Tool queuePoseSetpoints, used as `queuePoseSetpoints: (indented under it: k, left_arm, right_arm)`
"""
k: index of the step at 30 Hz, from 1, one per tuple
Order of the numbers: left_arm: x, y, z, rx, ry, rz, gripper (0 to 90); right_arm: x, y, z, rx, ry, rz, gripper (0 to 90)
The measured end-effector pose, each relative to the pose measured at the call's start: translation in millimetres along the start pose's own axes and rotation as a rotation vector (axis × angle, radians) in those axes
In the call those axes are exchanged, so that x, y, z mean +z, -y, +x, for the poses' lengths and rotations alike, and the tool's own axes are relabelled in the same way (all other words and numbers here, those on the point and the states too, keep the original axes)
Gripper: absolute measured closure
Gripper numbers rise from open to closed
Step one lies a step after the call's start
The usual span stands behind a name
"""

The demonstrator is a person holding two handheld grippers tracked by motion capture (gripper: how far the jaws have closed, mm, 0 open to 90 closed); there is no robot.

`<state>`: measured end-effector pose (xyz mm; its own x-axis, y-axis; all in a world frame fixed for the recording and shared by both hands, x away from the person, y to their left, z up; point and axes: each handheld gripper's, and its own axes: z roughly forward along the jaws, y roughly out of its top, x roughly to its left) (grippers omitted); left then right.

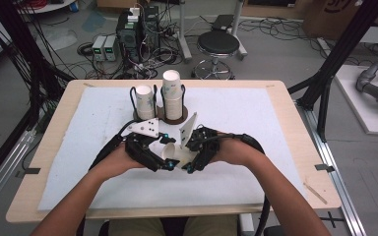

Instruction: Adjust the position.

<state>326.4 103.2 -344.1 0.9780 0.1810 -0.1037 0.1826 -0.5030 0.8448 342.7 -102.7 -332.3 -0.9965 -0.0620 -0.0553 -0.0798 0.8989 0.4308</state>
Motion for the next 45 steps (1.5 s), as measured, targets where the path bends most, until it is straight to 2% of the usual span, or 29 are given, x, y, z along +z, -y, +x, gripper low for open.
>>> queuePoseSetpoints:
  k: [6,10,14,17,20,23,28,31,34,37,38,41,45]
  left_arm:
    - [2.8,1.0,0.7,0.018,0.019,0.025,34.8]
    - [3.9,1.2,0.7,0.033,0.014,0.038,35.3]
    - [1.9,1.4,0.8,0.037,0.006,0.020,36.0]
    - [0.2,3.1,0.8,0.037,-0.014,0.007,36.9]
    - [-2.0,7.1,1.9,0.024,-0.023,-0.014,37.0]
    - [-4.2,13.2,4.2,-0.012,-0.031,-0.058,36.9]
    - [-7.8,23.2,8.4,-0.042,-0.042,-0.115,36.9]
    - [-9.5,28.4,9.9,-0.047,-0.062,-0.140,36.9]
    - [-12.2,33.0,11.2,-0.063,-0.085,-0.177,36.9]
    - [-14.4,36.5,11.9,-0.072,-0.102,-0.224,36.8]
    - [-14.7,37.5,11.8,-0.077,-0.104,-0.241,36.9]
    - [-16.0,39.4,11.8,-0.074,-0.110,-0.260,36.8]
    - [-16.0,41.6,11.5,-0.069,-0.106,-0.288,36.9]
  right_arm:
    - [2.5,-0.3,1.0,-0.002,-0.011,0.020,36.5]
    - [3.2,-0.4,1.3,-0.008,-0.005,0.031,36.1]
    - [2.6,0.1,1.1,-0.001,0.002,0.022,31.1]
    - [-2.2,4.2,-0.9,0.031,0.010,-0.053,20.8]
    - [-8.4,13.2,-4.3,0.086,0.018,-0.139,20.7]
    - [-12.8,22.7,-5.3,0.123,0.023,-0.218,20.8]
    - [-18.6,40.5,-4.0,0.175,0.062,-0.363,20.7]
    - [-18.9,52.6,-3.7,0.232,0.048,-0.456,20.8]
    - [-17.4,64.8,-2.2,0.277,0.071,-0.528,20.7]
    - [-14.5,74.8,1.2,0.315,0.102,-0.585,20.8]
    - [-13.2,77.9,2.0,0.314,0.117,-0.601,20.8]
    - [-9.5,84.9,5.4,0.336,0.157,-0.644,20.7]
    - [-4.7,93.1,9.4,0.351,0.162,-0.705,20.7]
